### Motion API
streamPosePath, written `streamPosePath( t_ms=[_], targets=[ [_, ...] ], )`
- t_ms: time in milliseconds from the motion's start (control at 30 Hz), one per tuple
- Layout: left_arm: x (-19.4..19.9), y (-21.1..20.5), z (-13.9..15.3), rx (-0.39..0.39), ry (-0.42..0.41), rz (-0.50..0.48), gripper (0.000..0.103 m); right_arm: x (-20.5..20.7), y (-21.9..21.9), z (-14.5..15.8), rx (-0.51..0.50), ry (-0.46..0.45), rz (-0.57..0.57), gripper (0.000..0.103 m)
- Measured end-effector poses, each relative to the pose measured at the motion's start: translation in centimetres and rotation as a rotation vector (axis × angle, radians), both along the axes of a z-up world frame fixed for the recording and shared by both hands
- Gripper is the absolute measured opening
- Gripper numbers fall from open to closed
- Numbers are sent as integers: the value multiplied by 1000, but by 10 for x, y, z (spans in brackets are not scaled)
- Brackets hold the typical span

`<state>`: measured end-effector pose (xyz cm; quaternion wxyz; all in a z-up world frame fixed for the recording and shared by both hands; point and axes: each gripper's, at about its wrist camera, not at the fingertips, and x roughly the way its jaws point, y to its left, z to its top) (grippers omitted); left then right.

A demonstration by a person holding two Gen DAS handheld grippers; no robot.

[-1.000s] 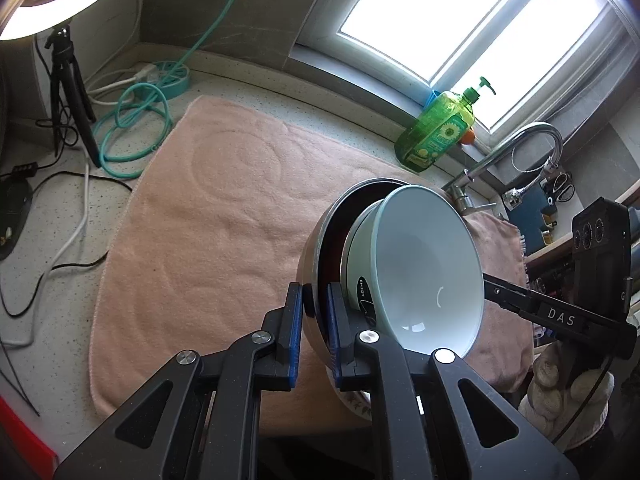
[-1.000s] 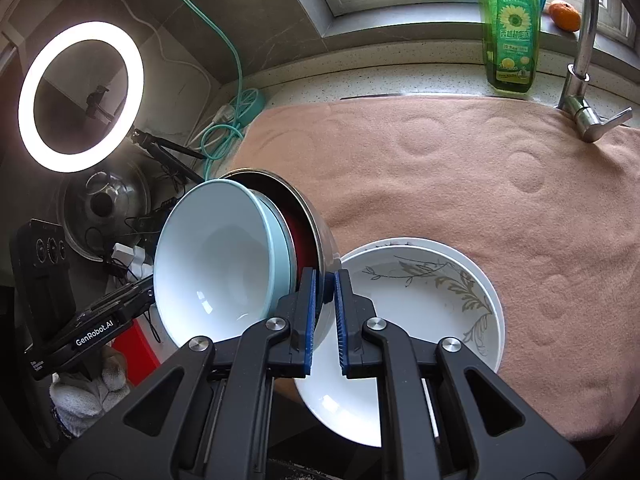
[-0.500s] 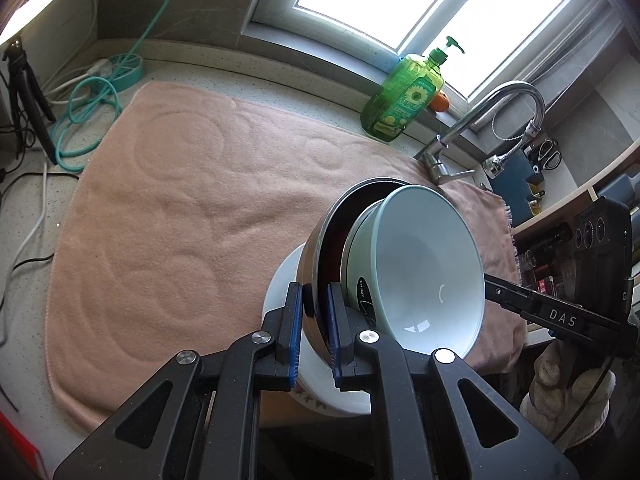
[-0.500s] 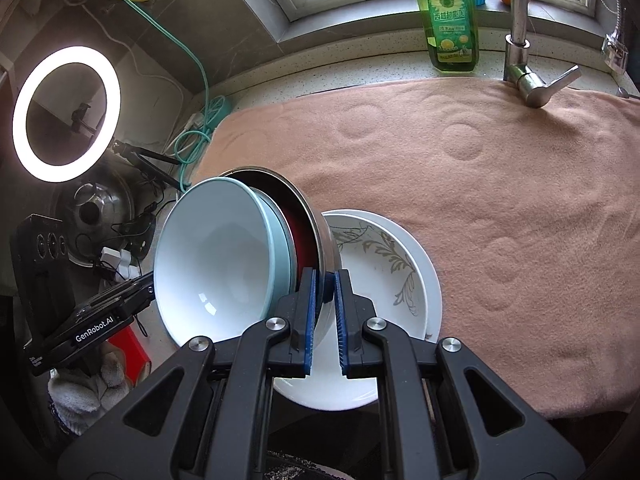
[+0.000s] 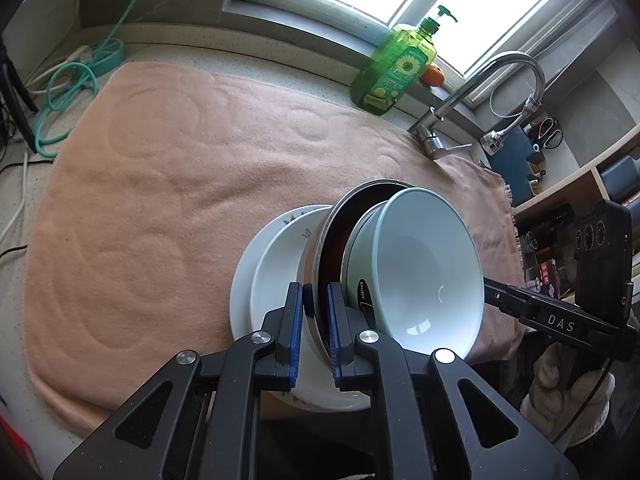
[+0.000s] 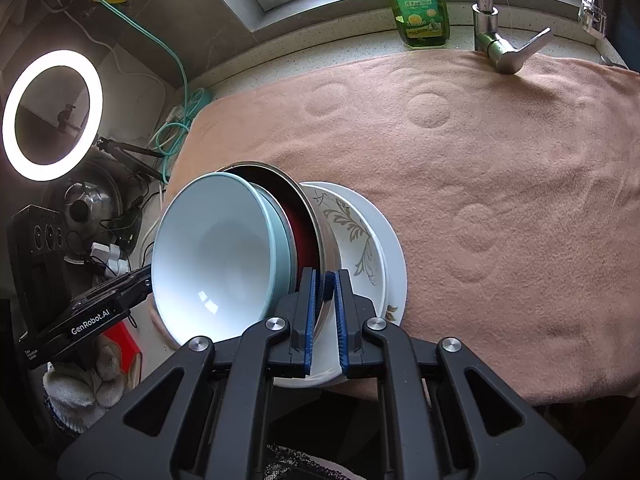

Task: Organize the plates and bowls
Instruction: 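Lower the nested bowls onto the plate stack and open the right gripper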

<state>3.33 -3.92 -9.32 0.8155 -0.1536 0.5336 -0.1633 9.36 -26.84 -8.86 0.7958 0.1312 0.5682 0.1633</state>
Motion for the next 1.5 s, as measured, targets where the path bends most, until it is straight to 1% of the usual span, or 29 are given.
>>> streamPosePath(
  t_ms=[567,1067,1400,1467,1500],
  targets=[
    [0,-6,-10,13,33,12,10,-1,-3,-15,12,42,8,10],
    [1,-4,-14,13,40,25,10,0,-3,-15,24,34,22,12],
    [0,1,-9,30,20,43,12,-3,-4,-9,10,10,28,12],
    [-2,2,-7,27,16,51,12,-4,-6,-7,9,6,30,13],
    [-2,3,-6,28,11,55,12,-5,-7,-6,6,3,30,16]
  ],
)
